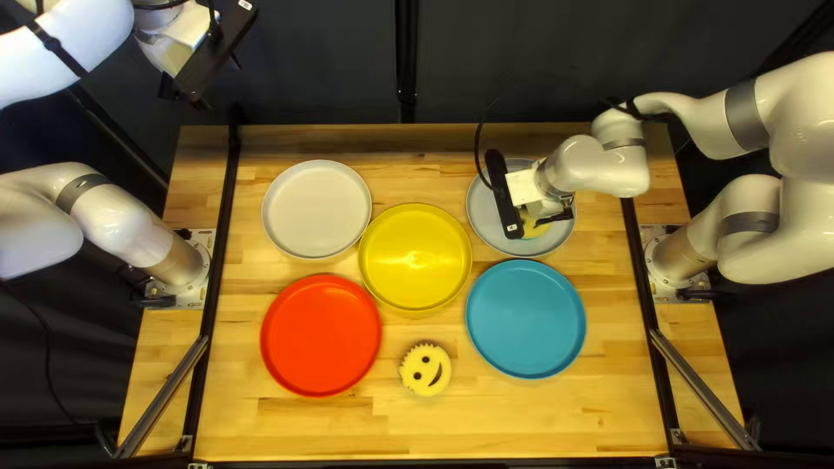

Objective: Pick up sponge and scrub the plate

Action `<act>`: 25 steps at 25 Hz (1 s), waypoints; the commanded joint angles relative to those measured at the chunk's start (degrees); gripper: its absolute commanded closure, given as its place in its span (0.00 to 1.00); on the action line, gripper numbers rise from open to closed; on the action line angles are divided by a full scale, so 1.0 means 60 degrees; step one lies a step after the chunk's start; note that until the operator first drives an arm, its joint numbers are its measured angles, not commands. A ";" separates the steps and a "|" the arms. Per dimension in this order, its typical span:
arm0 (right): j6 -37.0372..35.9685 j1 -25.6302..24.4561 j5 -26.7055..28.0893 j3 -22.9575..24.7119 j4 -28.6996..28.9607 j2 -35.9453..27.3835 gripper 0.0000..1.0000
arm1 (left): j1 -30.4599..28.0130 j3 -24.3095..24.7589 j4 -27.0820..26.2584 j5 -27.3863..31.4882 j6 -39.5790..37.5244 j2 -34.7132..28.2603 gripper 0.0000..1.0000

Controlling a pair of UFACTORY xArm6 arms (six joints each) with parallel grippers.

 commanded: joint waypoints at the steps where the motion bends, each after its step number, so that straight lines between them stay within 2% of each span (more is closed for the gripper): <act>1: -0.0613 -0.0499 0.0010 -0.0442 0.0260 0.0416 1.00 | 0.0000 0.0000 0.0000 0.0000 0.0000 0.0000 0.00; 11: -0.2090 -0.1828 0.0091 -0.1646 0.1056 0.1536 1.00 | 0.0000 0.0000 0.0000 0.0000 0.0000 0.0000 0.00; 16: -0.2447 -0.2114 0.0306 -0.2087 0.1459 0.1838 1.00 | 0.0000 0.0000 0.0000 0.0000 0.0000 0.0000 0.00; 19: -0.2446 -0.2084 0.0416 -0.2176 0.1618 0.1899 1.00 | 0.0000 0.0000 0.0000 0.0000 0.0000 0.0000 0.00; 25: -0.1680 -0.1393 0.0442 -0.1924 0.1432 0.1729 1.00 | 0.0000 0.0000 0.0000 0.0000 0.0000 0.0000 0.00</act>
